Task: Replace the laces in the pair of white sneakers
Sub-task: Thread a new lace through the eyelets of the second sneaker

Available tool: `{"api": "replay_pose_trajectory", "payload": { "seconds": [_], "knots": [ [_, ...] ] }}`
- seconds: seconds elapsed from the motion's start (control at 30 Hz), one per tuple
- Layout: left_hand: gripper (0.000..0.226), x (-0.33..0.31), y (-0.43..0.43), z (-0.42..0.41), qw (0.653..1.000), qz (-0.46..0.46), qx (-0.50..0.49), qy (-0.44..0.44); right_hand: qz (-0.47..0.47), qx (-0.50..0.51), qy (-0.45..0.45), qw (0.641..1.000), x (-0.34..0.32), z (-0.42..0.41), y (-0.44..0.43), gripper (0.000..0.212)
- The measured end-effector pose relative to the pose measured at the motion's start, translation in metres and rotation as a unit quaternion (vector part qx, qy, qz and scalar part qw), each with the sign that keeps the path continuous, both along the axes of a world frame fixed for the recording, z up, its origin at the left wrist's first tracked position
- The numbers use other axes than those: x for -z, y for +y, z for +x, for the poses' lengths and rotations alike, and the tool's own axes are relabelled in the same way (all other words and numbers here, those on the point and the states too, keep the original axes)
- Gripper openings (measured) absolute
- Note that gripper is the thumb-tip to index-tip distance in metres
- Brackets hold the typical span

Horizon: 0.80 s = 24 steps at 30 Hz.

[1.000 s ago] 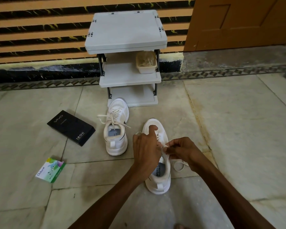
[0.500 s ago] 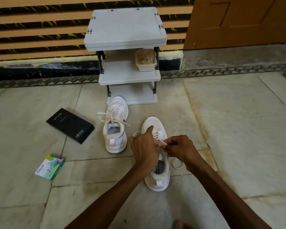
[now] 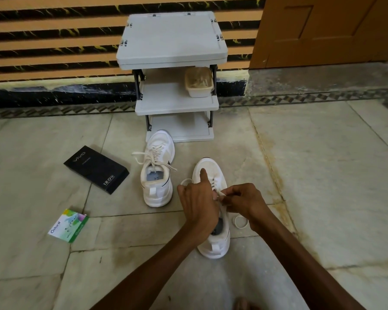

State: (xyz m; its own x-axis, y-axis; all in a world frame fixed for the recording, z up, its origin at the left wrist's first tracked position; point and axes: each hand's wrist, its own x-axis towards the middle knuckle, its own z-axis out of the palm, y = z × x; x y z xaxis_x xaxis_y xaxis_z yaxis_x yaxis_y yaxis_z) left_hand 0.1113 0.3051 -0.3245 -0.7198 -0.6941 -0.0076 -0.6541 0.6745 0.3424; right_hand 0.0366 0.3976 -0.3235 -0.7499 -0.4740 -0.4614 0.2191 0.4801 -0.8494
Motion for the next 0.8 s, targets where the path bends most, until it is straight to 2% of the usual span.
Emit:
{"api": "replay_pose_trajectory", "payload": {
  "seconds": [0.17, 0.33, 0.43, 0.5, 0.57, 0.63, 0.8],
  "knots": [
    [0.07, 0.001, 0.002, -0.007, 1.0, -0.013, -0.016, -0.015, -0.005, -0.012, 0.02, 1.0, 0.006, 0.0, 0.003, 0.004],
    [0.064, 0.001, 0.004, -0.005, 1.0, 0.002, -0.022, 0.0, -0.002, -0.035, 0.064, 0.997, 0.009, -0.001, 0.004, 0.016],
    [0.059, 0.001, 0.001, -0.002, 0.998, 0.053, -0.039, 0.016, -0.036, -0.025, 0.05, 0.998, 0.009, -0.001, 0.006, 0.009],
    [0.057, 0.002, -0.006, -0.002, 0.99, 0.126, -0.041, 0.037, -0.057, -0.015, 0.046, 0.997, 0.01, -0.002, 0.008, 0.006],
    [0.062, 0.0, -0.016, -0.002, 0.974, 0.218, -0.043, 0.045, -0.062, -0.017, 0.051, 0.997, 0.012, -0.003, 0.008, 0.006],
    [0.069, -0.002, -0.023, -0.003, 0.963, 0.264, -0.023, 0.041, -0.059, -0.022, 0.068, 0.996, 0.015, -0.004, 0.007, 0.005],
    [0.087, -0.007, -0.027, 0.002, 0.974, 0.218, 0.062, 0.009, -0.016, -0.053, 0.171, 0.984, 0.021, -0.003, -0.001, 0.011]
  ]
}}
